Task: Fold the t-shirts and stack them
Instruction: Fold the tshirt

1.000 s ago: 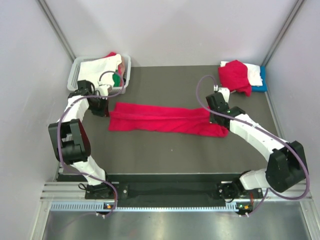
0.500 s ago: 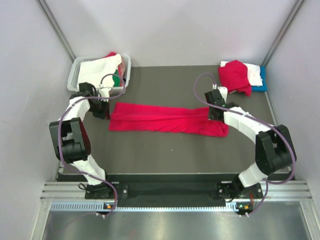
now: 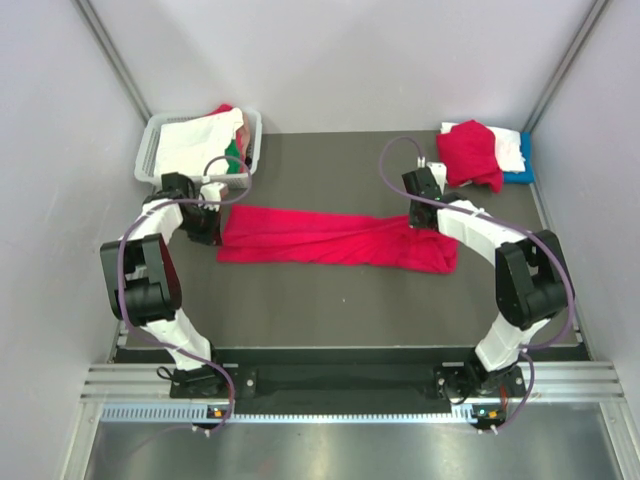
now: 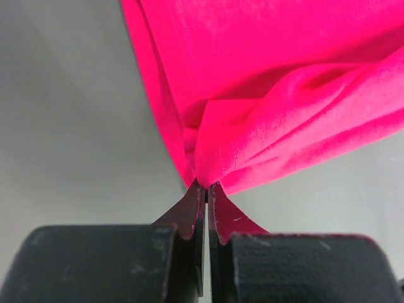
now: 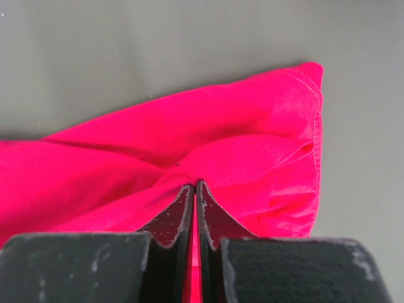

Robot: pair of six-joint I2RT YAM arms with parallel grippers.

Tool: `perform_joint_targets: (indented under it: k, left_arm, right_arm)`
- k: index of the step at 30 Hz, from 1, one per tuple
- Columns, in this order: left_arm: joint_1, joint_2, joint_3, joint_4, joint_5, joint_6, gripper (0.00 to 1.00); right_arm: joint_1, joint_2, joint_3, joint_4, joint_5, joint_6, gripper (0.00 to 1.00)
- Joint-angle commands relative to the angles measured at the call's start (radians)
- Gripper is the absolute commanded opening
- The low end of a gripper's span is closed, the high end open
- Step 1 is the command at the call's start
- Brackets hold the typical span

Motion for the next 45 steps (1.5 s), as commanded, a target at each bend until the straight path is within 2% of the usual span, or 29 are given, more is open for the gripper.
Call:
perform_joint_targets:
  k: [1, 6, 13, 14, 15, 18, 19, 22, 25, 33, 35, 36, 38, 39, 42, 45]
  left_arm:
    - [0.004, 0.037, 0.05, 0.11, -0.023, -0.03, 0.0]
    - [0.004, 0.167, 0.223, 0.107, -0.025, -0.098, 0.0]
    - [-0.002, 0.22, 0.329, 0.086, -0.007, -0.119, 0.0]
    - [-0.008, 0.213, 0.325, 0.086, -0.01, -0.119, 0.05]
    - [-0.013, 0.21, 0.319, 0.089, -0.017, -0.118, 0.17]
    - [-0.026, 0.177, 0.274, 0.09, -0.022, -0.109, 0.35]
    - [-0.029, 0.154, 0.261, 0.101, -0.019, -0.107, 0.51]
    - [-0.034, 0.112, 0.21, 0.107, -0.026, -0.089, 0.77]
    - [-0.036, 0.082, 0.179, 0.106, -0.033, -0.081, 0.81]
    - [-0.049, -0.023, 0.141, 0.043, 0.021, -0.098, 0.82]
    - [-0.089, -0.09, 0.121, 0.027, 0.041, -0.109, 0.82]
    - [-0.111, -0.115, 0.107, 0.03, 0.039, -0.113, 0.83]
    - [-0.164, -0.162, 0.045, 0.055, 0.052, -0.126, 0.83]
    - [-0.183, -0.17, 0.023, 0.062, 0.058, -0.124, 0.83]
    - [-0.235, -0.149, -0.037, 0.087, 0.018, -0.115, 0.83]
    - [-0.235, -0.112, -0.06, 0.104, 0.012, -0.106, 0.82]
  right_arm:
    - [-0.015, 0.005, 0.047, 0.037, 0.017, 0.003, 0.0]
    - [-0.015, -0.008, 0.022, 0.038, 0.017, 0.013, 0.0]
    - [-0.014, -0.029, -0.011, 0.04, 0.023, 0.015, 0.0]
    - [-0.015, -0.029, -0.013, 0.038, 0.023, 0.015, 0.0]
    - [-0.015, -0.029, -0.013, 0.038, 0.023, 0.018, 0.0]
    - [-0.015, -0.031, -0.019, 0.04, 0.023, 0.021, 0.0]
    - [-0.015, -0.032, -0.024, 0.04, 0.023, 0.021, 0.0]
    - [-0.015, -0.035, -0.028, 0.041, 0.023, 0.021, 0.0]
    - [-0.015, -0.037, -0.028, 0.043, 0.026, 0.021, 0.0]
    - [-0.014, -0.008, 0.001, 0.046, 0.035, 0.001, 0.0]
    - [-0.015, 0.02, 0.024, 0.044, 0.049, -0.02, 0.07]
    - [-0.015, 0.027, 0.035, 0.041, 0.055, -0.025, 0.18]
    - [-0.015, 0.051, 0.064, 0.043, 0.078, -0.043, 0.18]
    - [-0.014, 0.055, 0.084, 0.043, 0.095, -0.048, 0.22]
    - [-0.014, 0.063, 0.149, 0.015, 0.13, -0.072, 0.44]
    - [-0.005, 0.023, 0.177, -0.015, 0.132, -0.092, 0.57]
